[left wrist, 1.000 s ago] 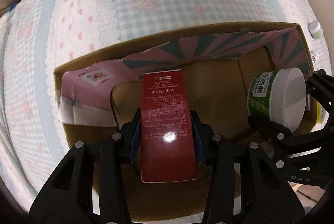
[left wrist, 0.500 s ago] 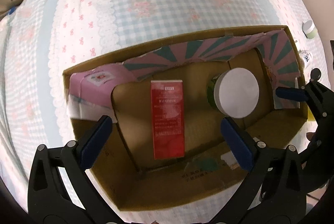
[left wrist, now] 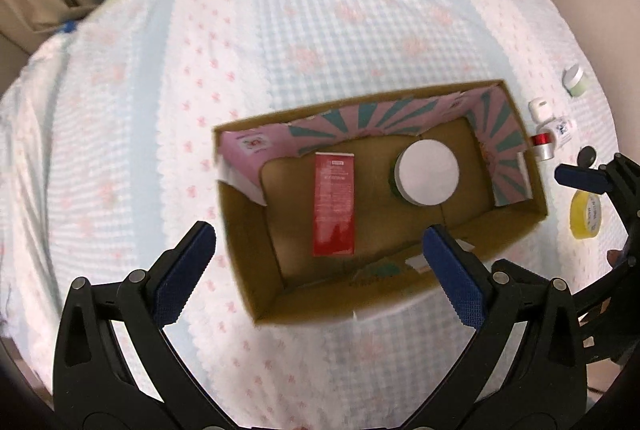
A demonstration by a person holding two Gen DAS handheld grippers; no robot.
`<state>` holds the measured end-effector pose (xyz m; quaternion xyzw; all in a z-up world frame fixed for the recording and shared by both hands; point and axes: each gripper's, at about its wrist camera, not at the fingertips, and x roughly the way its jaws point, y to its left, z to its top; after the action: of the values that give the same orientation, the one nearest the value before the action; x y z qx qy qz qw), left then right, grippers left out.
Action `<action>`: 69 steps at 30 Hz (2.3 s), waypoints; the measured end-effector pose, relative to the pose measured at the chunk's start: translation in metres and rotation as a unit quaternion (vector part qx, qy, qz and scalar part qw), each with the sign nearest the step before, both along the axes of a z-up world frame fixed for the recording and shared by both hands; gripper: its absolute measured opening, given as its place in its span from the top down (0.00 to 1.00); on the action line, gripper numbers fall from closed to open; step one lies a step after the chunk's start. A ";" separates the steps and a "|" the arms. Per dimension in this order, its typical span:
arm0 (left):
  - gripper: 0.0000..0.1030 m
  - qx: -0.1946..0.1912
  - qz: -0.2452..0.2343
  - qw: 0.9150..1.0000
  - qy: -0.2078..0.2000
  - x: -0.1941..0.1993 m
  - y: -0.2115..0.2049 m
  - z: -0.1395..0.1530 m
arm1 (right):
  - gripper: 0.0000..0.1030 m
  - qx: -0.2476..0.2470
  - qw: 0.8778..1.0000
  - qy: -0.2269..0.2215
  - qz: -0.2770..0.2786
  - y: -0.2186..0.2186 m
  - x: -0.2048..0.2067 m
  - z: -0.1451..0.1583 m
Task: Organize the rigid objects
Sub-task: 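Lower the red box and white jar into the cardboard box, open both tools, then move both tools back toward the remaining objects on the bed, then grasp the white vitamin bottle with the left tool while the right tool grasps the yellow tape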
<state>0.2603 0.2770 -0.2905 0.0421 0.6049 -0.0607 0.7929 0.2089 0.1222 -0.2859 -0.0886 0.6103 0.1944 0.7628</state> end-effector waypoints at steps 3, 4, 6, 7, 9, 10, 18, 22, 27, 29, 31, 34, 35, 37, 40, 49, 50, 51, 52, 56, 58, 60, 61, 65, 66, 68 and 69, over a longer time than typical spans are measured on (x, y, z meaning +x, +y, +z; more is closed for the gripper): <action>0.00 -0.002 0.003 1.000 -0.023 -0.017 -0.001 0.027 | 0.00 0.006 1.000 -0.012 -0.013 -0.017 -0.013 0.025; 0.00 -0.002 0.004 1.000 -0.030 -0.024 0.000 0.037 | 0.00 0.009 1.000 -0.015 -0.020 -0.024 -0.017 0.033; 0.00 -0.005 0.004 0.999 -0.045 -0.034 -0.004 0.052 | 0.00 0.015 0.999 -0.020 -0.038 -0.037 -0.028 0.047; 0.00 -0.009 0.005 0.999 -0.053 -0.041 -0.007 0.060 | 0.00 0.017 0.998 -0.024 -0.048 -0.043 -0.034 0.053; 0.00 -0.017 0.004 0.998 -0.059 -0.048 -0.014 0.072 | 0.00 0.013 0.997 -0.033 -0.066 -0.056 -0.044 0.062; 0.00 -0.022 0.003 0.998 -0.063 -0.050 -0.019 0.077 | 0.00 0.011 0.997 -0.037 -0.072 -0.063 -0.048 0.068; 0.00 -0.027 -0.041 0.995 -0.087 -0.063 -0.093 0.104 | 0.00 0.001 0.986 -0.055 -0.156 -0.152 -0.083 0.092; 0.00 -0.022 -0.067 0.993 -0.091 -0.056 -0.145 0.106 | 0.00 -0.009 0.980 -0.053 -0.190 -0.205 -0.096 0.089; 0.00 -0.011 -0.103 0.991 -0.084 -0.044 -0.220 0.100 | 0.00 -0.011 0.974 -0.037 -0.223 -0.278 -0.112 0.062; 0.00 0.001 -0.130 0.988 -0.084 -0.039 -0.256 0.095 | 0.00 -0.012 0.973 -0.029 -0.231 -0.302 -0.119 0.050; 0.00 0.010 -0.155 0.985 -0.078 -0.032 -0.285 0.085 | 0.00 -0.008 0.971 -0.023 -0.237 -0.325 -0.124 0.035; 0.00 0.022 -0.201 0.978 -0.056 -0.018 -0.336 0.060 | 0.00 -0.006 0.969 -0.013 -0.245 -0.347 -0.127 0.015; 0.00 0.024 -0.211 0.976 -0.052 -0.015 -0.345 0.054 | 0.00 -0.002 0.968 -0.010 -0.251 -0.353 -0.128 0.008; 0.00 0.029 -0.247 0.968 -0.042 -0.006 -0.374 0.035 | 0.00 0.016 0.965 -0.009 -0.260 -0.364 -0.130 -0.008; 0.00 0.042 -0.292 0.955 -0.025 0.006 -0.409 0.006 | 0.00 0.023 0.963 -0.016 -0.268 -0.371 -0.132 -0.028; 0.01 0.068 -0.398 0.915 0.015 0.039 -0.472 -0.085 | 0.00 -0.008 0.954 -0.022 -0.298 -0.367 -0.116 -0.090; 0.01 0.073 -0.410 0.909 0.017 0.040 -0.476 -0.094 | 0.00 -0.009 0.953 -0.020 -0.303 -0.366 -0.115 -0.095; 0.02 0.077 -0.418 0.905 0.019 0.040 -0.477 -0.100 | 0.00 -0.014 0.950 -0.019 -0.310 -0.365 -0.114 -0.101; 0.03 0.082 -0.427 0.900 0.021 0.041 -0.478 -0.108 | 0.00 -0.016 0.949 -0.019 -0.314 -0.365 -0.114 -0.105; 0.12 0.101 -0.455 0.884 0.030 0.042 -0.480 -0.133 | 0.00 -0.007 0.944 -0.015 -0.330 -0.364 -0.111 -0.122; 0.13 0.102 -0.463 0.880 0.031 0.041 -0.479 -0.141 | 0.00 -0.012 0.943 -0.020 -0.331 -0.361 -0.109 -0.128; 0.14 0.102 -0.470 0.876 0.028 0.039 -0.480 -0.146 | 0.00 -0.022 0.943 -0.022 -0.331 -0.361 -0.107 -0.135; 0.19 0.104 -0.475 0.873 0.026 0.037 -0.481 -0.149 | 0.00 -0.022 0.943 -0.022 -0.332 -0.361 -0.105 -0.137; 0.26 0.114 -0.492 0.863 0.006 0.031 -0.485 -0.156 | 0.00 -0.019 0.941 -0.021 -0.337 -0.364 -0.103 -0.144; 0.28 0.109 -0.498 0.860 0.001 0.029 -0.486 -0.156 | 0.00 -0.018 0.940 -0.019 -0.339 -0.365 -0.101 -0.146; 0.37 0.114 -0.509 0.853 -0.012 0.025 -0.489 -0.155 | 0.00 -0.021 0.940 -0.019 -0.340 -0.365 -0.096 -0.148; 0.46 0.118 -0.516 0.848 -0.016 0.022 -0.491 -0.155 | 0.00 -0.022 0.940 -0.017 -0.340 -0.365 -0.092 -0.150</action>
<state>0.2826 -0.2143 -0.4455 0.4427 0.4853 -0.3888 0.6460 0.1165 -0.2424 -0.4357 0.1037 0.5956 -0.0913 0.7913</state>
